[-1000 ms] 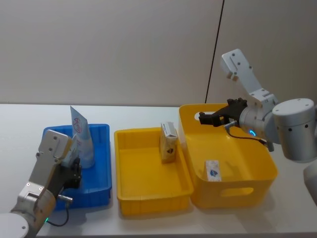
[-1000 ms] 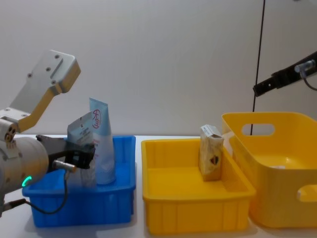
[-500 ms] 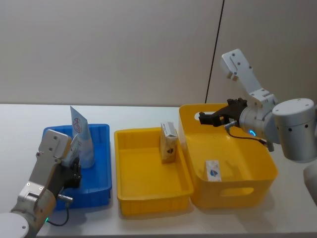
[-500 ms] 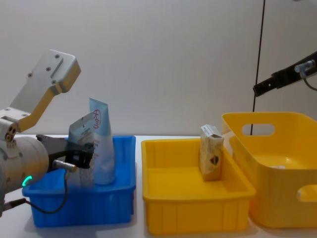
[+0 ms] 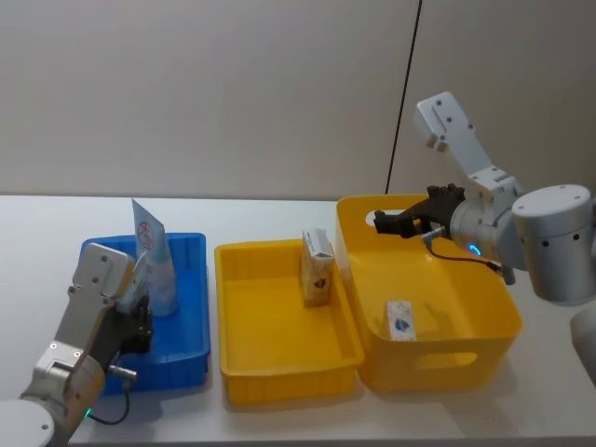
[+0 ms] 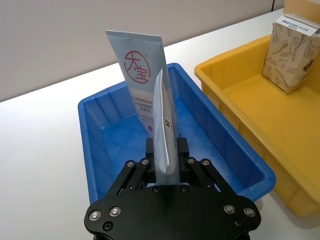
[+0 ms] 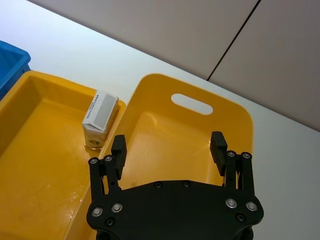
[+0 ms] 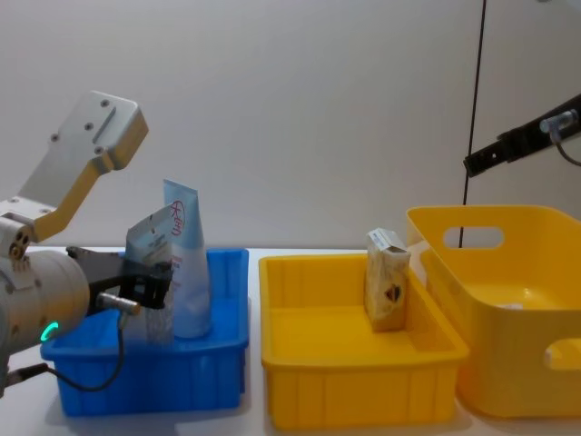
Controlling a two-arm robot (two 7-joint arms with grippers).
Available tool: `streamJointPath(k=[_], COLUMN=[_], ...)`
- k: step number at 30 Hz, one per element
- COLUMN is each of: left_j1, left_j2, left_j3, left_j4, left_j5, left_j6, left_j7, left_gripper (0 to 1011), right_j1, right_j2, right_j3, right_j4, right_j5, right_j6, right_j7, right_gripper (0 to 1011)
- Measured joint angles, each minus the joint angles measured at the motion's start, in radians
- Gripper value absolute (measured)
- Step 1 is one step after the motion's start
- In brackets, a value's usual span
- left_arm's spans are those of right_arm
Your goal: Bimanual collaborative sorting of washing and personal care products
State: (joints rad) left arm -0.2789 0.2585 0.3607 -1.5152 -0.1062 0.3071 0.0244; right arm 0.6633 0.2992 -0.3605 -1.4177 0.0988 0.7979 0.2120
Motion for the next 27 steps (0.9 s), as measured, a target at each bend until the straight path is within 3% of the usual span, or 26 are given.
streamJointPath(k=[17, 27], left_j1=[0.000, 0.004], left_j2=[0.000, -0.001], left_j3=[-0.001, -0.016], left_j4=[-0.001, -0.019], left_j5=[0.001, 0.006], left_j6=[-0.001, -0.033], left_j7=[0.000, 0.005], left_gripper=[213, 213], right_j1=[0.000, 0.000], right_j2=[0.000, 0.000], right_j3=[0.000, 0.000], right_j4=[0.000, 0.000], right_j5=[0.000, 0.000], right_j6=[0.000, 0.000], right_j7=[0.000, 0.000], right_gripper=[1004, 1003])
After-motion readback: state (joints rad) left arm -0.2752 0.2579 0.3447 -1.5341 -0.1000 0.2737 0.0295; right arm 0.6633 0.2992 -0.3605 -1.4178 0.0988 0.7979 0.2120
